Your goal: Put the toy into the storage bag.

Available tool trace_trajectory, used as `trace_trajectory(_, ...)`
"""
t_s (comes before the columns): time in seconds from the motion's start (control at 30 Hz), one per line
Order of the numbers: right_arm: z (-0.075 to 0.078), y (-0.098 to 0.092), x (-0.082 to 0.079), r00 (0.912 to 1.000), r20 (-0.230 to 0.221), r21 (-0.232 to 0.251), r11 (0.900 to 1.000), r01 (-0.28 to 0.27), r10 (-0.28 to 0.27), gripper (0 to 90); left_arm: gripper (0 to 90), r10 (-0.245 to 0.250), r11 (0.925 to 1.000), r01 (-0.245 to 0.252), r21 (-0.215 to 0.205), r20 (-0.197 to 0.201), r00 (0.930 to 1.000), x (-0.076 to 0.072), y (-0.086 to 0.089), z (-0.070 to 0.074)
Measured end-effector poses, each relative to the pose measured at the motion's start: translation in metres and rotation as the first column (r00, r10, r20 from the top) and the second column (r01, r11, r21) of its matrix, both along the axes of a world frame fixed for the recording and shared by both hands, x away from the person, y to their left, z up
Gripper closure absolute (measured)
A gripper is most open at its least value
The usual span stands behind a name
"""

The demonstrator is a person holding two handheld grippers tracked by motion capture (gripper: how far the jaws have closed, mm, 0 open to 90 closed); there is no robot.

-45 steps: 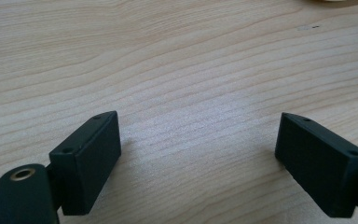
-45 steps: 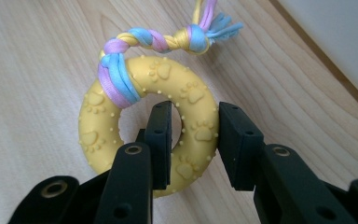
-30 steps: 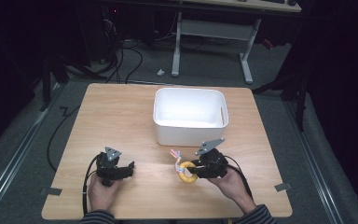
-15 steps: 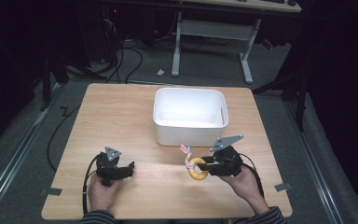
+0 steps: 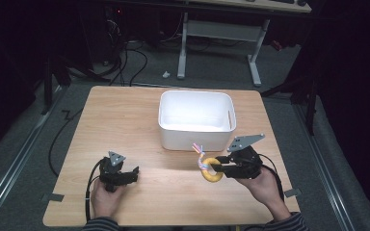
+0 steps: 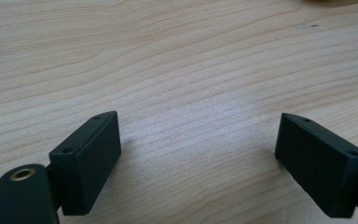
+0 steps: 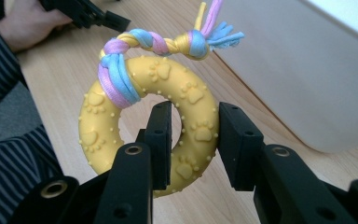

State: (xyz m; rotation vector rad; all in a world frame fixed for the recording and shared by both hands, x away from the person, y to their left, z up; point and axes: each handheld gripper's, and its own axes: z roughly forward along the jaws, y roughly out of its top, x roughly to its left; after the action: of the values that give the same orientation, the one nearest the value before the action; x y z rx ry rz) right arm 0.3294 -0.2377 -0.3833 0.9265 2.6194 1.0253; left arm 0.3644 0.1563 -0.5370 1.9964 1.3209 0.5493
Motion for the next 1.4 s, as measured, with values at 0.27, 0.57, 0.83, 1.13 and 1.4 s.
trace_trajectory(0.27, 0.015, -0.002, 0.001, 0.9999, 0.017, -0.002, 1.000, 0.004, -0.004, 67.0, 14.4, 0.000, 1.0000, 0.000, 0.000, 0.000, 1.0000, 0.000, 0.000, 0.000)
trace_trajectory(0.57, 0.038, -0.002, 0.006, 0.9989, 0.042, 0.009, 1.000, 0.022, -0.023, 67.0, 14.5, 0.000, 1.0000, 0.000, 0.000, 0.000, 1.0000, 0.000, 0.000, 0.000)
trace_trajectory(0.83, 0.053, 0.000, 0.012, 0.9979, 0.053, 0.002, 0.999, 0.036, -0.036, 67.0, 14.5, 0.000, 1.0000, 0.000, 0.000, 0.000, 1.0000, 0.000, 0.000, 0.000)
trace_trajectory(1.13, 0.066, 0.006, 0.028, 0.9966, 0.069, -0.023, 0.999, 0.045, -0.044, 67.0, 14.5, 0.000, 1.0000, 0.000, 0.000, 0.000, 1.0000, 0.000, 0.000, 0.000)
trace_trajectory(1.4, 0.072, 0.010, 0.044, 0.9939, 0.083, -0.031, 0.997, 0.075, -0.072, 67.0, 14.5, 0.000, 1.0000, 0.000, 0.000, 0.000, 1.0000, 0.000, 0.000, 0.000)
